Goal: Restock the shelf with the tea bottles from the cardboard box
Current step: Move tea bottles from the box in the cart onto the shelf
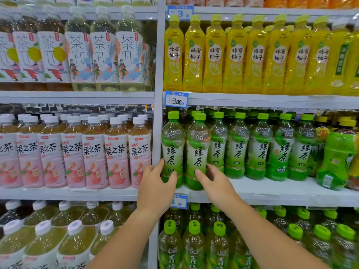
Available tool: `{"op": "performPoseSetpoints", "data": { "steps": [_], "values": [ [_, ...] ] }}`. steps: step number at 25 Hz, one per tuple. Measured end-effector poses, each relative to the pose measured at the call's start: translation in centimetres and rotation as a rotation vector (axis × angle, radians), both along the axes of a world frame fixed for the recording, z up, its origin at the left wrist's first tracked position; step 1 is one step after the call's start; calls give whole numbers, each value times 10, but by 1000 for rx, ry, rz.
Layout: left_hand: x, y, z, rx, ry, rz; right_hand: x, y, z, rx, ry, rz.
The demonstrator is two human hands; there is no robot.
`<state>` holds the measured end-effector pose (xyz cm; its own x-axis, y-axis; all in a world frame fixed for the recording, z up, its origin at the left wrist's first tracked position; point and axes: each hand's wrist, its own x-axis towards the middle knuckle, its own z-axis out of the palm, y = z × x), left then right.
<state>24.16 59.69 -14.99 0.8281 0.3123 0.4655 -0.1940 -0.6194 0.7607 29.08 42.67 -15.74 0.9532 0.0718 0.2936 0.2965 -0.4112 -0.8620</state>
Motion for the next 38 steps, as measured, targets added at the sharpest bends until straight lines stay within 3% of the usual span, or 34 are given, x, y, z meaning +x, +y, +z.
{"op": "performPoseSetpoints", "data": {
  "steps": [6,11,17,24,30,38],
  "values": [
    [-6,-7,5,-126,87,-64,-8,-11,4,4,58,21],
    [-35,-20,22,-218,356,-97,-39,-20,23,0,263,32],
    [-97,-52,70,-271,658,-118,-99,-52,67,22,490,63],
    [-224,-132,172,-283,915,-243,-236,-150,156,90,763,40],
    [-281,-223,238,-308,932,-465,-348,-267,222,22,777,-143],
    [-360,-379,258,-304,1012,-848,-496,-403,248,69,772,-470]
  ]
}}
